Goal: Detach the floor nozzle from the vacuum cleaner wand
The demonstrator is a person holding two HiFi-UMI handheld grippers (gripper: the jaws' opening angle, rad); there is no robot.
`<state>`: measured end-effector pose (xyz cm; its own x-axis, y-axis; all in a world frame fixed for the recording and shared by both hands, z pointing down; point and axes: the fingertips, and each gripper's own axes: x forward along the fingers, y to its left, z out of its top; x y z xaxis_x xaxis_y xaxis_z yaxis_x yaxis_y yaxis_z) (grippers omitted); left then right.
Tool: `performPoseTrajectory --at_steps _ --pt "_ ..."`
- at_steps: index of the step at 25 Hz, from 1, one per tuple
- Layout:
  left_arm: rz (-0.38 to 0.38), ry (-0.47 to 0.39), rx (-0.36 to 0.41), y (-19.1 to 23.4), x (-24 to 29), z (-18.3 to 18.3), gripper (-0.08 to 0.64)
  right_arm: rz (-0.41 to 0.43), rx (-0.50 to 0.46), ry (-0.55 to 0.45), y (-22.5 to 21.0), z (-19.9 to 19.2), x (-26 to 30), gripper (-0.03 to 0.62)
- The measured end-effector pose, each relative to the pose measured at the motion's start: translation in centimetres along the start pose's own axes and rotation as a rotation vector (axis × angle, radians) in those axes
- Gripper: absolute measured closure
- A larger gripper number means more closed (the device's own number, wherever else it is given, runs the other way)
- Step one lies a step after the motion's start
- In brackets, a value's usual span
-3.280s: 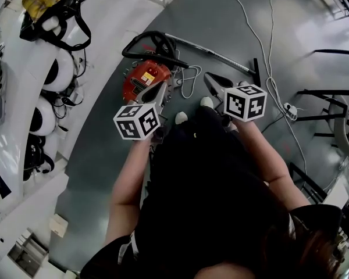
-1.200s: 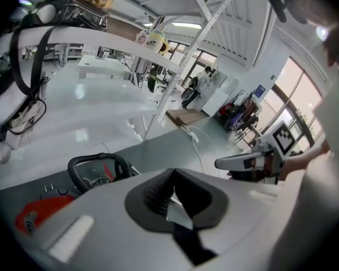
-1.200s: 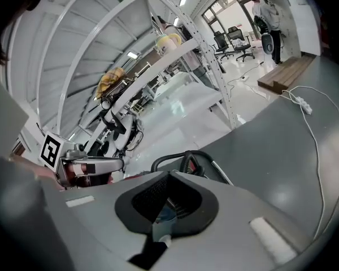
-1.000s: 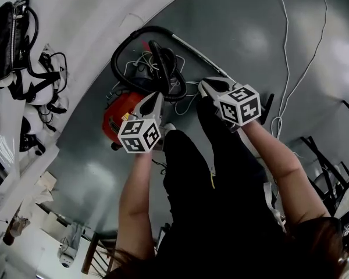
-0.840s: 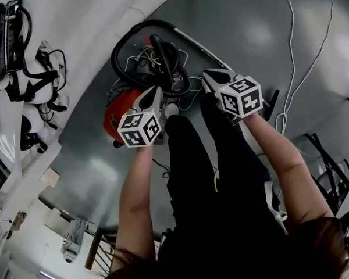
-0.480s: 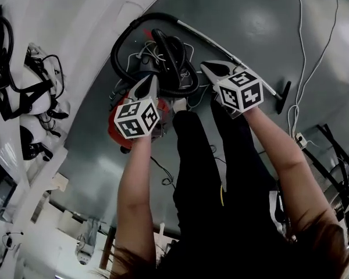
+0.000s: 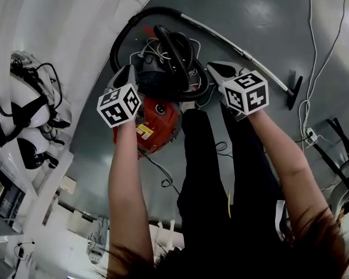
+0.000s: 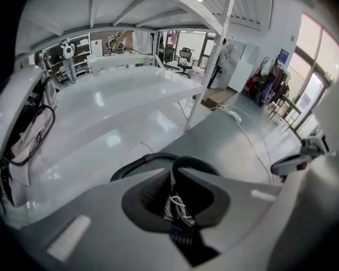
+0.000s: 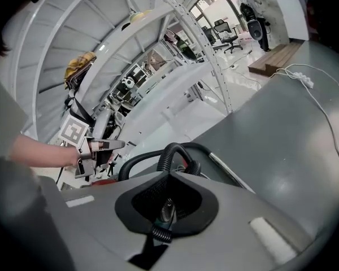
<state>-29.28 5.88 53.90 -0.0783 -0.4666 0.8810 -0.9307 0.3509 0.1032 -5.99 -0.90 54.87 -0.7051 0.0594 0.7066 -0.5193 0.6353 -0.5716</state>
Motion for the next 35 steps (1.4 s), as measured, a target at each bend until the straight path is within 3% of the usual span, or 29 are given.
performPoseTrajectory --at_steps 4,10,15,20,26,28,32,35 --pt "0.062 0.027 0.023 2.7 1.9 -0.4 0.523 0.010 0.000 0.011 0.0 -0.3 0.9 0.594" --pt "0.094 0.061 0.094 3.2 5.3 -0.5 0.500 0.008 -0.022 0.007 -1.4 -0.3 2.0 0.594" --pt "0.027 -0.011 0.088 1.2 7.4 1.5 0.485 -0.055 -0.062 -0.023 -5.6 0.0 4.3 0.594" --pt "-0.052 -0.033 0.122 -2.1 10.5 0.7 0.482 -0.113 -0.079 -0.005 -10.2 -1.0 7.8 0.594" --pt "-0.110 -0.051 0.014 -3.4 14.1 0.0 0.422 -0.121 -0.094 0.033 -13.8 -3.4 11.1 0.592" --pt "-0.067 -0.060 0.008 -2.4 14.1 0.3 0.388 -0.127 -0.085 0.051 -14.4 -4.2 11.6 0.591" --pt "0.120 -0.018 0.128 4.4 13.4 0.6 0.333 -0.115 -0.099 0.076 -14.5 -4.9 11.5 0.591" --pt "0.178 0.055 0.087 10.3 13.1 0.0 0.273 -0.099 -0.114 0.087 -14.4 -5.3 11.3 0.591"
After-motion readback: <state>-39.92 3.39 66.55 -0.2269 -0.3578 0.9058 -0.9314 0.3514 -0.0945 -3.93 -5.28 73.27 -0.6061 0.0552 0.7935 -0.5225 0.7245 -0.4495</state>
